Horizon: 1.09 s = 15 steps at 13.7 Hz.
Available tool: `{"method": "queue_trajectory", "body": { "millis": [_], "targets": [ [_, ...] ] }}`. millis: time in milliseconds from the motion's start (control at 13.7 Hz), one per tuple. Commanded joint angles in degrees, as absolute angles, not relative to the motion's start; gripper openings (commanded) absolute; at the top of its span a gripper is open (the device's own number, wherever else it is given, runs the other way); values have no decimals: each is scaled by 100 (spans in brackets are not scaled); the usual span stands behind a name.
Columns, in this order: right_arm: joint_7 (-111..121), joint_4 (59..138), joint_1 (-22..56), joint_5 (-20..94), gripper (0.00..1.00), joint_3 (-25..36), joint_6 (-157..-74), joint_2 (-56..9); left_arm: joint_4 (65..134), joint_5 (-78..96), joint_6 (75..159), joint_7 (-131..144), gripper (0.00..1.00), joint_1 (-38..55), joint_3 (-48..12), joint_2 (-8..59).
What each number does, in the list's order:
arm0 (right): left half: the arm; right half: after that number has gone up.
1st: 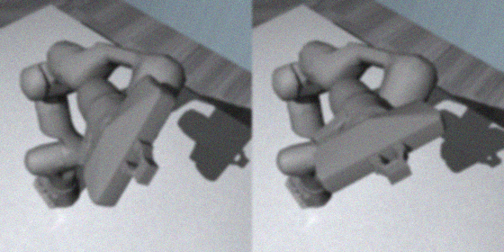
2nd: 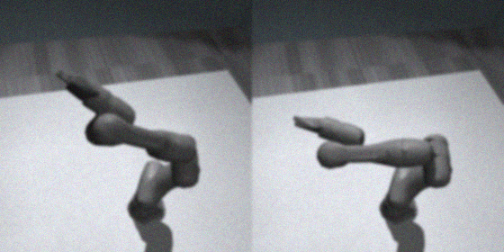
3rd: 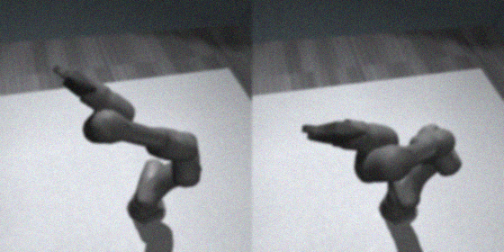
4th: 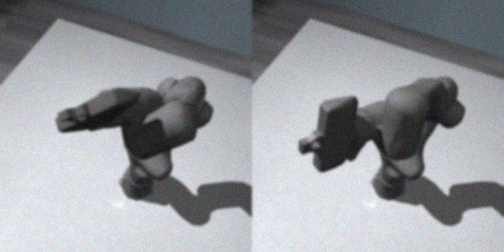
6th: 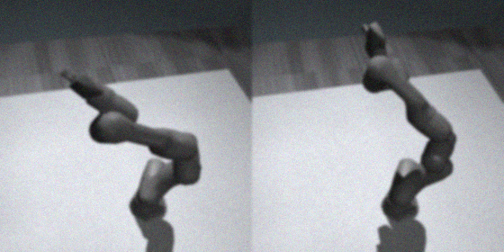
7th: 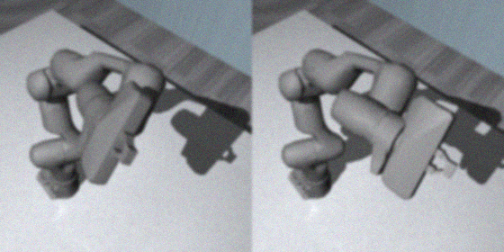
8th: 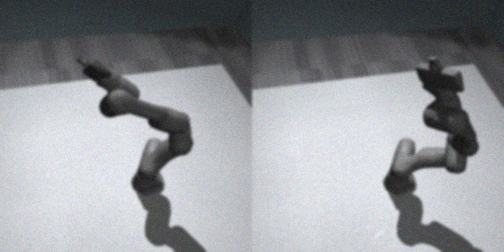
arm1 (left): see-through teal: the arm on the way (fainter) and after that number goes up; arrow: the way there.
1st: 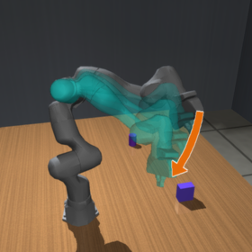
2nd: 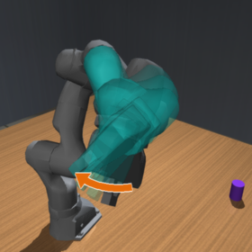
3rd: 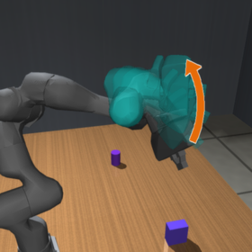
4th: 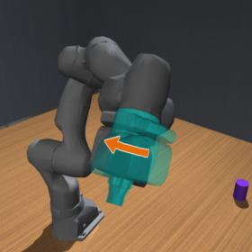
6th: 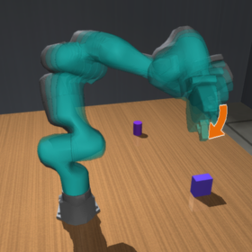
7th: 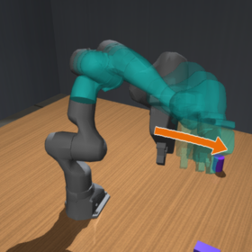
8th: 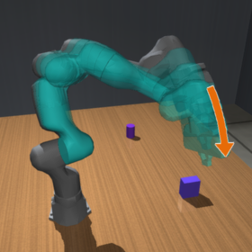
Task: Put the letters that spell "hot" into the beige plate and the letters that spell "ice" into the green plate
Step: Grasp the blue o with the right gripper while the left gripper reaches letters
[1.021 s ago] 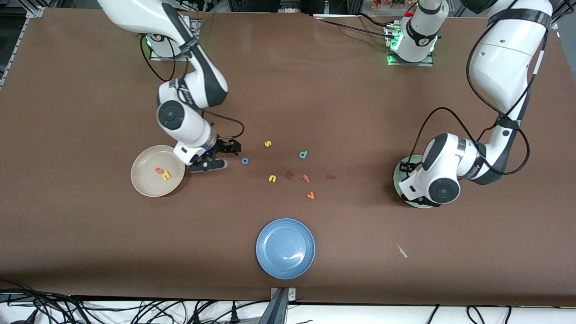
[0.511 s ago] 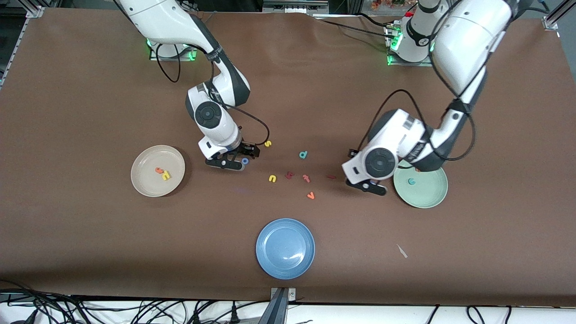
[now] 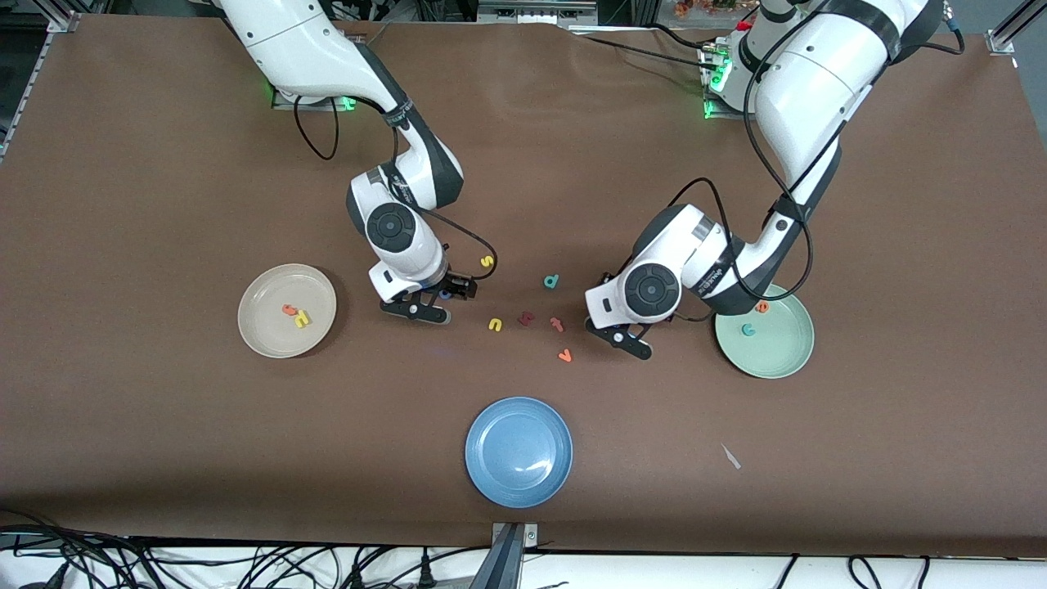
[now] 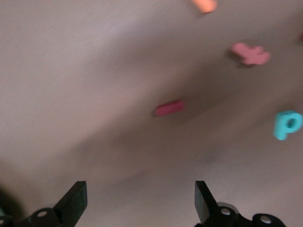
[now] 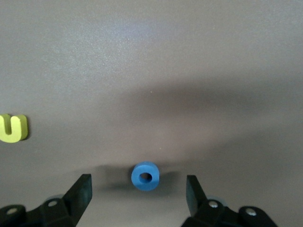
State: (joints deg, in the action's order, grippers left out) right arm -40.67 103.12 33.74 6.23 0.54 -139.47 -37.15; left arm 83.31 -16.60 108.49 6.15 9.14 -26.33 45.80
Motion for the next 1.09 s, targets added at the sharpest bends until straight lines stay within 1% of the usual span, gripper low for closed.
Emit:
{"method": "queue_trajectory", "body": {
  "millis": [0, 146, 292, 438, 511, 656, 802, 948, 1021],
  "targets": [
    [-4254, 10125, 3428, 483, 83, 88, -13843, -3850, 8078, -1686, 10942, 115, 100, 1370, -2514, 4641],
    [-4254, 10125, 3436, 475, 77, 88, -13834, -3850, 7998, -1767, 11196, -122, 100, 1406, -2514, 4711],
    [-4254, 10125, 3445, 475, 68, 79, -13843, -3850, 7989, -2046, 11188, -394, 100, 1441, -2514, 4667],
    [-4254, 10125, 3445, 475, 63, 79, -13843, -3858, 8015, -2363, 11171, -640, 100, 1450, -2514, 4667],
    [-4245, 10125, 3445, 475, 59, 88, -13843, -3858, 8059, -2486, 11180, -702, 100, 1450, -2514, 4702],
    [-4245, 10125, 3445, 475, 55, 88, -13843, -3858, 8051, -2566, 11241, -721, 100, 1459, -2505, 4755],
    [-4228, 10125, 3437, 449, 54, 88, -13851, -3858, 8033, -2707, 11285, -1209, 100, 1494, -2514, 4833],
    [-4236, 10125, 3437, 343, 53, 88, -13852, -3885, 8033, -2716, 11609, -1800, 100, 1485, -2514, 4860],
    [-4236, 10116, 3437, 343, 50, 88, -13852, -3893, 8033, -2716, 11636, -1993, 100, 1494, -2514, 4860]
  ]
}}
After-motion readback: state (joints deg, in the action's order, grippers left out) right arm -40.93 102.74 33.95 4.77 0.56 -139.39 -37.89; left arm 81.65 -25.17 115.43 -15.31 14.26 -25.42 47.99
